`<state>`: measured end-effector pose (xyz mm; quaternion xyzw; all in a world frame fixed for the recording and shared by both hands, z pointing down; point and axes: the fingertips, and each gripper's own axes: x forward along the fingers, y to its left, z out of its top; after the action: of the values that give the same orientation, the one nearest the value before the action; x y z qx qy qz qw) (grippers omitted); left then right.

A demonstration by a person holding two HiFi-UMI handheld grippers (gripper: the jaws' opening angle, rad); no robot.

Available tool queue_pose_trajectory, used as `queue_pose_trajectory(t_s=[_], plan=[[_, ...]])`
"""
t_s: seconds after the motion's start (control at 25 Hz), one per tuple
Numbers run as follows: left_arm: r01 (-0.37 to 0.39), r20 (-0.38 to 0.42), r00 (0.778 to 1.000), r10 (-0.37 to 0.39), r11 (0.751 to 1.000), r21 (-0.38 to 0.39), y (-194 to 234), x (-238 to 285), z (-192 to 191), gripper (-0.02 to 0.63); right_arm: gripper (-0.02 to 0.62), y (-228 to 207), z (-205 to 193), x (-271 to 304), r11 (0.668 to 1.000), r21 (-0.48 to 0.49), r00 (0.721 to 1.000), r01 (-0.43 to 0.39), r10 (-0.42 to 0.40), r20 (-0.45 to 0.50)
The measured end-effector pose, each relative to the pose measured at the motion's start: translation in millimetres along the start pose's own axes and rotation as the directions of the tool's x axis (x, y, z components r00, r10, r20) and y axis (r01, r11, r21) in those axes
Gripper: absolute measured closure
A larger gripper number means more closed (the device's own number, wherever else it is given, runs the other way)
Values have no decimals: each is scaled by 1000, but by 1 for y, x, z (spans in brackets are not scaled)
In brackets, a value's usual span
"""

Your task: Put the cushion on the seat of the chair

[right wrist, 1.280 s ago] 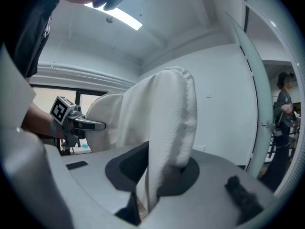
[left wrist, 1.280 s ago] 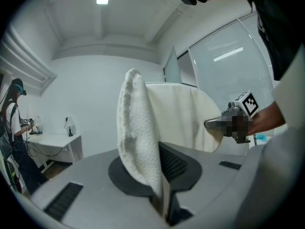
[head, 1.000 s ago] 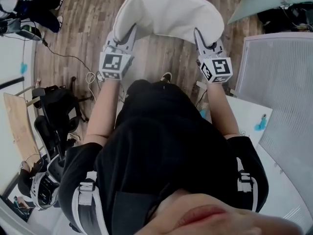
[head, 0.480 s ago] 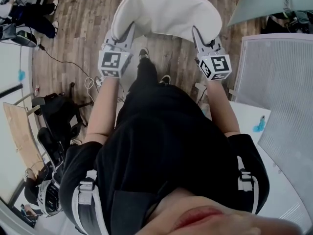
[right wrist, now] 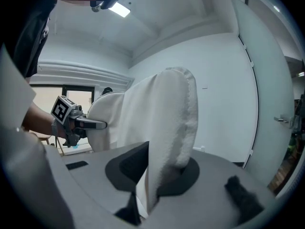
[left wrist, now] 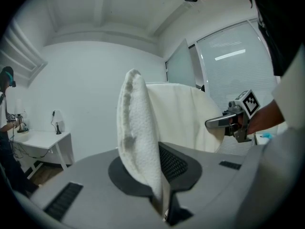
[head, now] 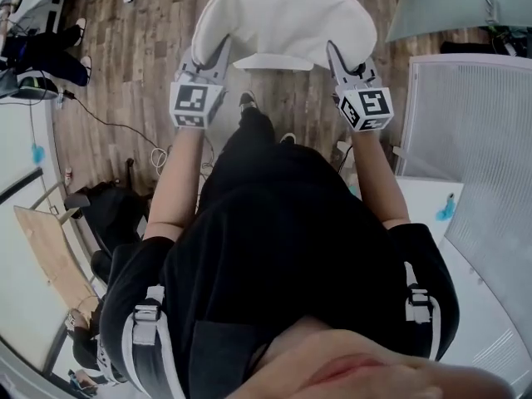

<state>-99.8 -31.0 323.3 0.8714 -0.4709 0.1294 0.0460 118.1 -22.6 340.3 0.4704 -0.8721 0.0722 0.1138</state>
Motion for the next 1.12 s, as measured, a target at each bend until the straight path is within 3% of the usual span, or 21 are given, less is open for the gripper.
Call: queue_pose_trajectory(t_s=[0.56,1.12], plan=[[133,-36,990,-134,991,-29,79,65,-16,554,538,-10,-4,84,992,66,992,111,-107,-67],[161,-163,970,-180,979,-121,100,150,-81,554,538,-59,-69,150,988,113,978,107,-84,-191]])
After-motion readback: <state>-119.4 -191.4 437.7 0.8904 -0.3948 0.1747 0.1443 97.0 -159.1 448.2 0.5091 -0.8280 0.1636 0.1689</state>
